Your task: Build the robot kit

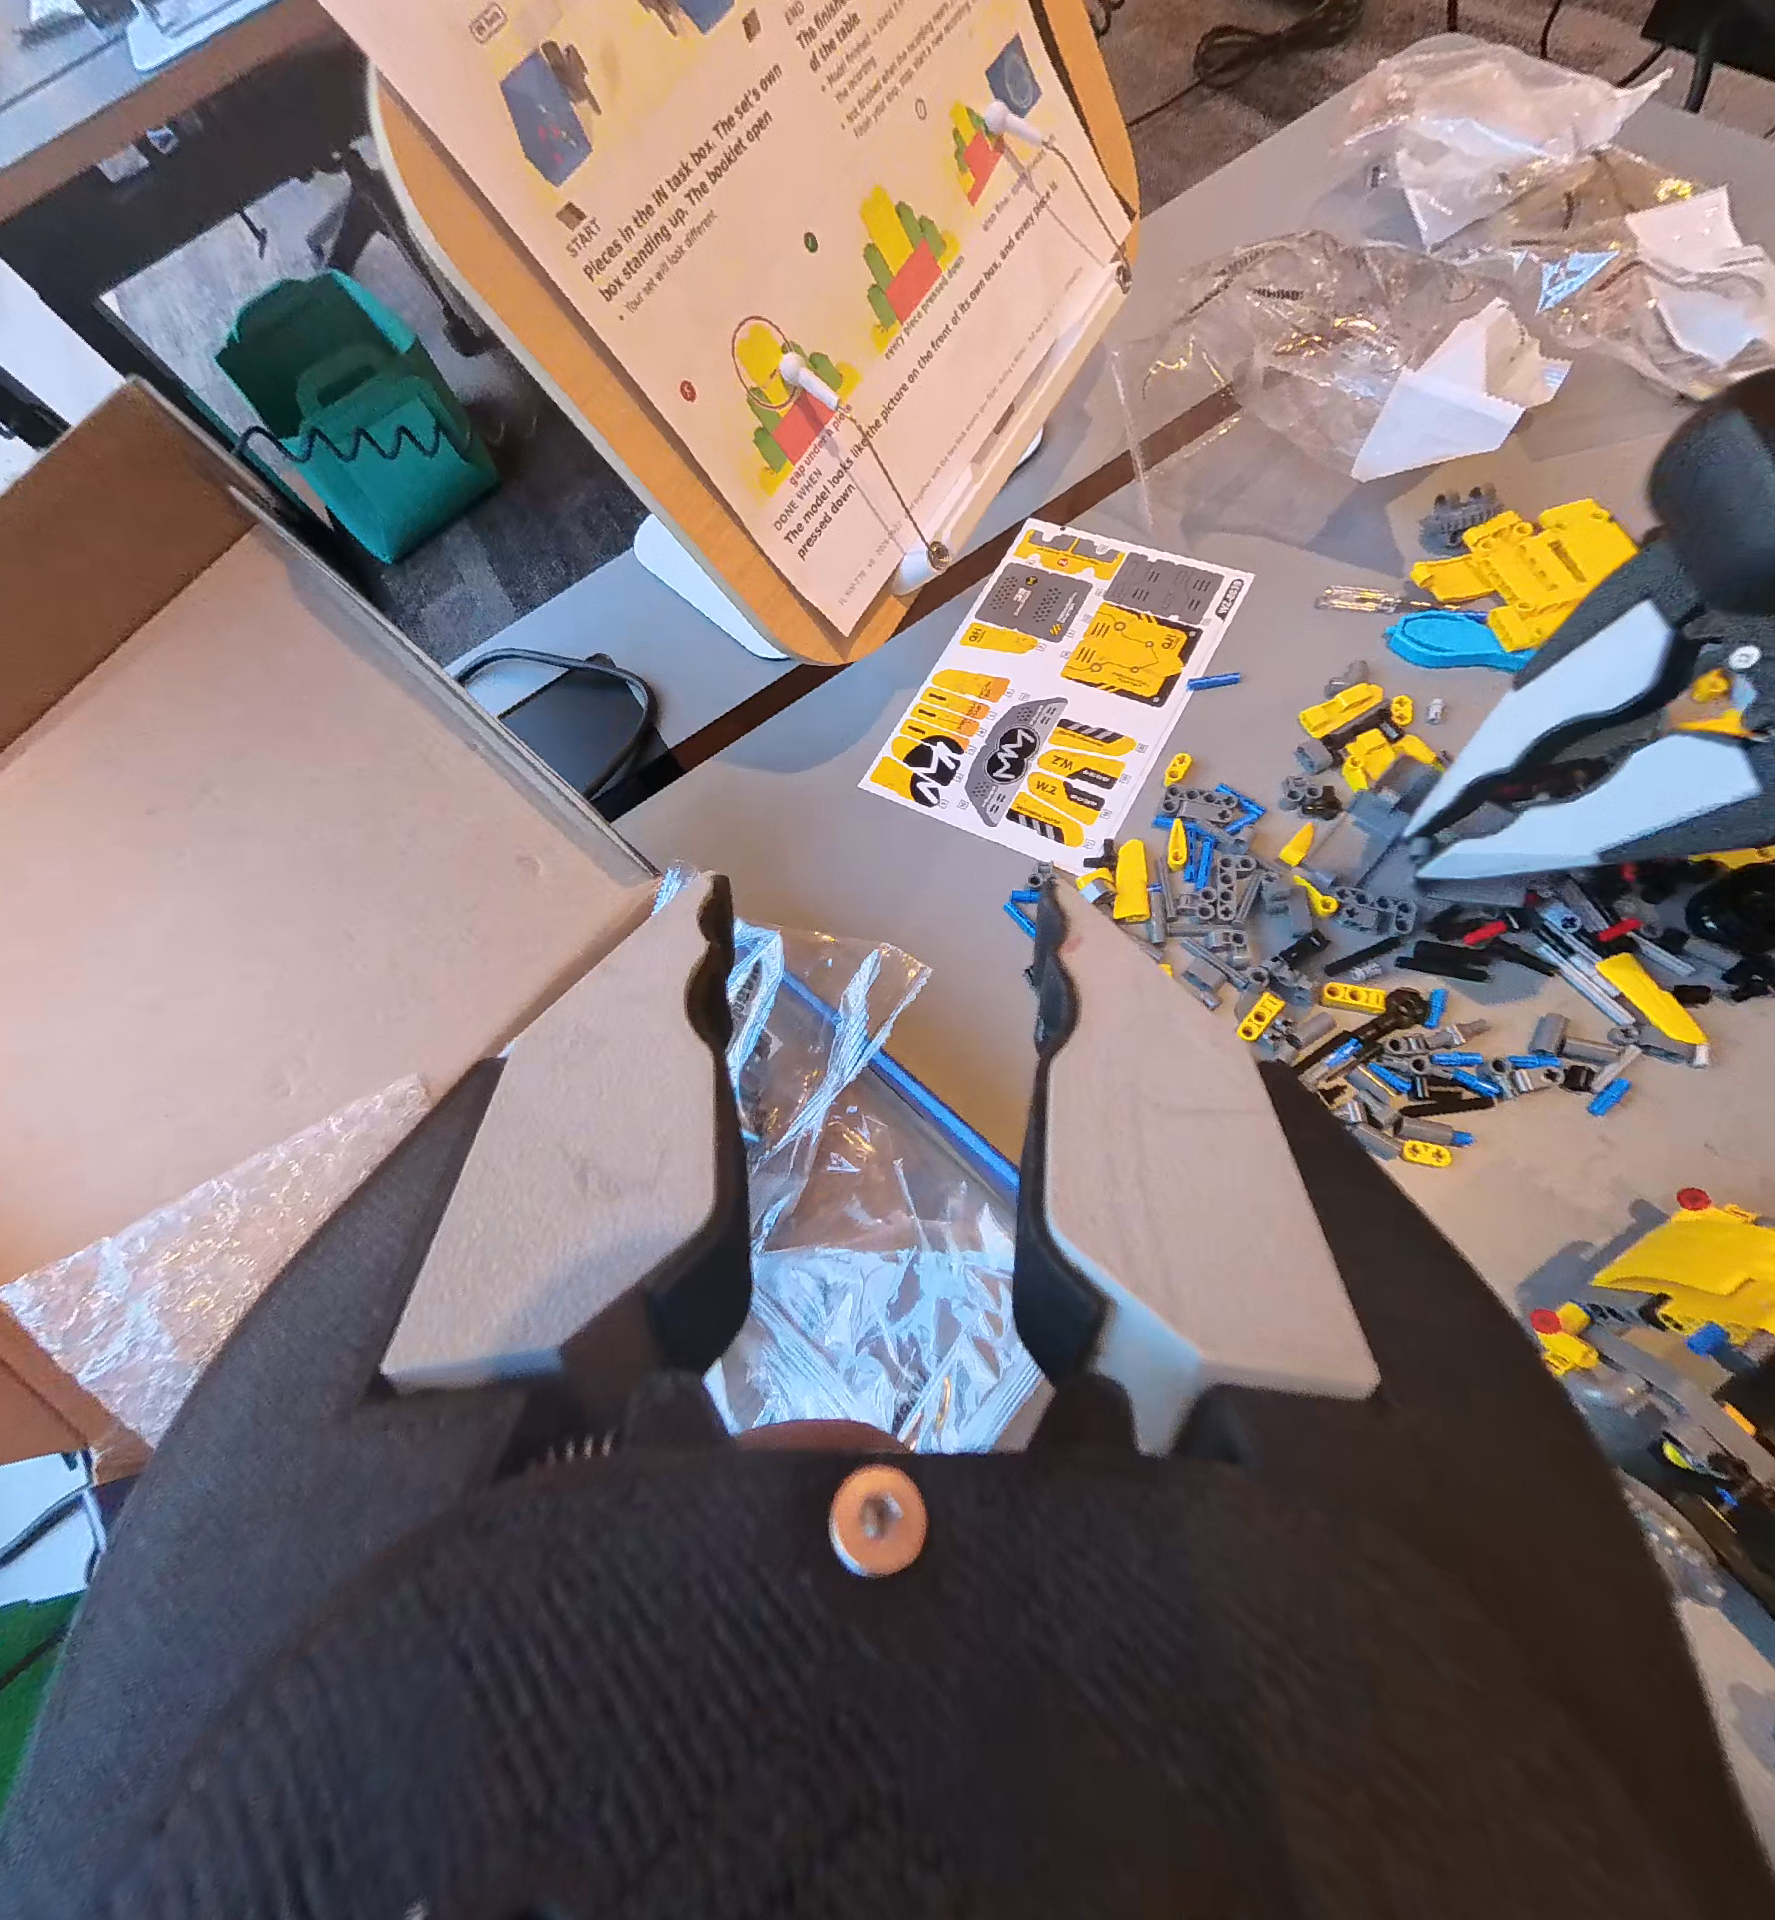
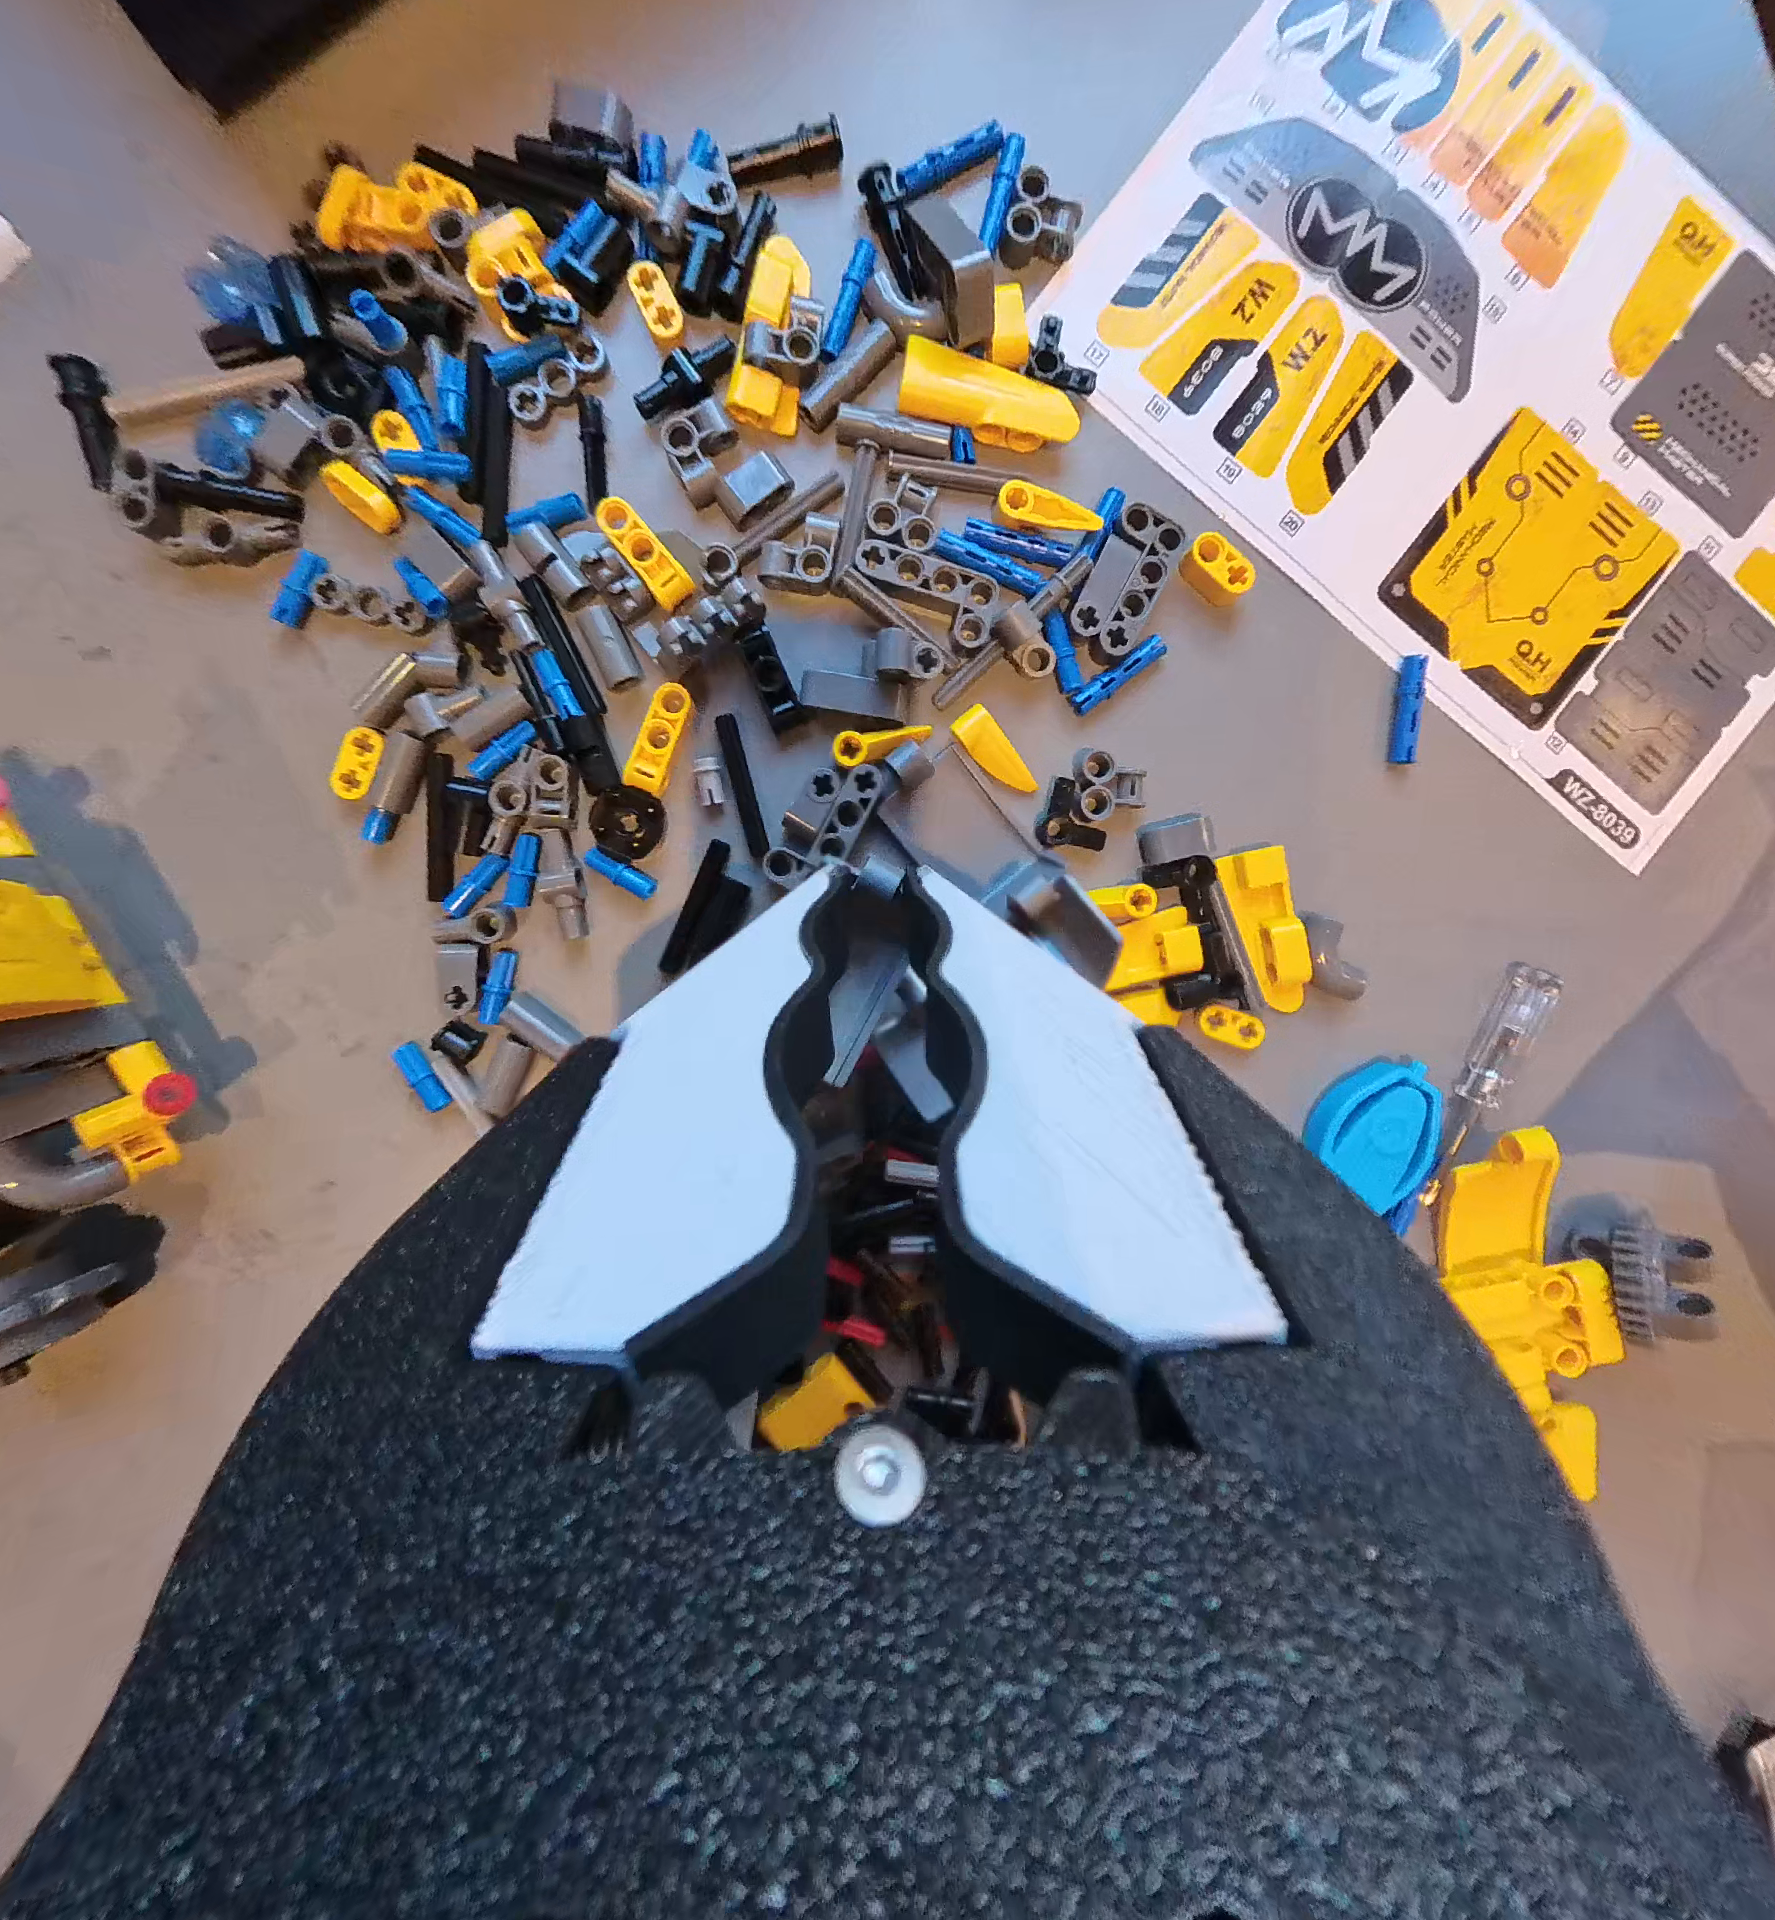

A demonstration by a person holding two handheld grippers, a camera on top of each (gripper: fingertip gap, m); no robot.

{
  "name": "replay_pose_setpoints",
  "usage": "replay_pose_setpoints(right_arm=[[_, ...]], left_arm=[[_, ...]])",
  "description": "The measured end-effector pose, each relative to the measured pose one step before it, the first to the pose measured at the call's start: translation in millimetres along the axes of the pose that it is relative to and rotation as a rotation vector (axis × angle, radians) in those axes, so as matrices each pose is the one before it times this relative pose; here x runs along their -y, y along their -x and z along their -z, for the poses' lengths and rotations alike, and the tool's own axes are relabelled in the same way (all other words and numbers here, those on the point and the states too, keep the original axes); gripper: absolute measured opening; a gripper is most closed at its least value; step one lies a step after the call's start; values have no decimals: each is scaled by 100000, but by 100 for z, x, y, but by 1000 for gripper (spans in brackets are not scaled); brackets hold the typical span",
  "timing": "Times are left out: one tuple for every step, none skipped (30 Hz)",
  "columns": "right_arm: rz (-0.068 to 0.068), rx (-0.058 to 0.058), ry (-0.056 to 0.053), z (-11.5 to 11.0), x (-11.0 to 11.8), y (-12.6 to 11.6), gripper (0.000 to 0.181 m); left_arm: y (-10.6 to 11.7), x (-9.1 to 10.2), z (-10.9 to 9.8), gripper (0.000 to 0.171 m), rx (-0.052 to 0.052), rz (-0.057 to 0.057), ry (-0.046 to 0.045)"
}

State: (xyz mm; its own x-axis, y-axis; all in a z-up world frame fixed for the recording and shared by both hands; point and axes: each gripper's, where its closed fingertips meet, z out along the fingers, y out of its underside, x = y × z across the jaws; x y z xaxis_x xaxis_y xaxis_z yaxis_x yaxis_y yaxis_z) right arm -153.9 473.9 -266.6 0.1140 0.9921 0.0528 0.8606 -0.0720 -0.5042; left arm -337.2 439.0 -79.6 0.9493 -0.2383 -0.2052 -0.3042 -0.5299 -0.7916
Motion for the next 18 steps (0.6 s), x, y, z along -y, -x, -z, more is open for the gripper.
replay_pose_setpoints(right_arm=[[-352,4,-1108,345,76,96,9],[-410,63,-865,313,30,92,9],[-424,97,-562,302,-31,110,9],[-294,-23,-458,291,-70,104,9],[-190,-98,-409,283,-73,97,9],[-174,-129,-432,250,-75,84,9],[-253,57,-425,199,-70,101,9],[-305,425,-196,115,-93,147,9],[-203,514,173,57,-126,153,9],[6,-71,293,54,-126,59,9],[95,-379,234,44,-109,1,9],[-63,-83,91,52,-62,34,9],[-276,80,-172,38,-16,32,9],[-373,21,-290,39,21,11,9],[-315,55,-240,17,18,35,9],[-185,204,-147,12,6,68,9],[-85,189,-12,-24,-17,53,9],[-44,9,193,-61,-40,10,9]], left_arm=[[58,16,76,55,118,-6,-202],[34,5,55,55,-74,65,-225],[21,-4,34,55,-163,149,-98],[43,-21,13,55,59,148,4],[53,-1,14,55,189,29,-38],[24,7,10,55,43,10,-73],[-16,-7,9,55,-95,9,16],[-12,20,27,55,33,-77,-98],[-11,32,42,55,46,-102,-204],[-19,33,35,55,-56,-26,-195],[-6,21,25,55,-76,22,-167],[26,4,17,55,15,31,-111],[47,-26,0,55,59,97,21],[53,-32,-9,55,27,147,116],[52,-34,-12,55,60,172,36],[24,-1,-8,55,-34,163,-37],[11,10,-18,55,-94,123,-62],[-7,2,-22,55,-57,21,4]])
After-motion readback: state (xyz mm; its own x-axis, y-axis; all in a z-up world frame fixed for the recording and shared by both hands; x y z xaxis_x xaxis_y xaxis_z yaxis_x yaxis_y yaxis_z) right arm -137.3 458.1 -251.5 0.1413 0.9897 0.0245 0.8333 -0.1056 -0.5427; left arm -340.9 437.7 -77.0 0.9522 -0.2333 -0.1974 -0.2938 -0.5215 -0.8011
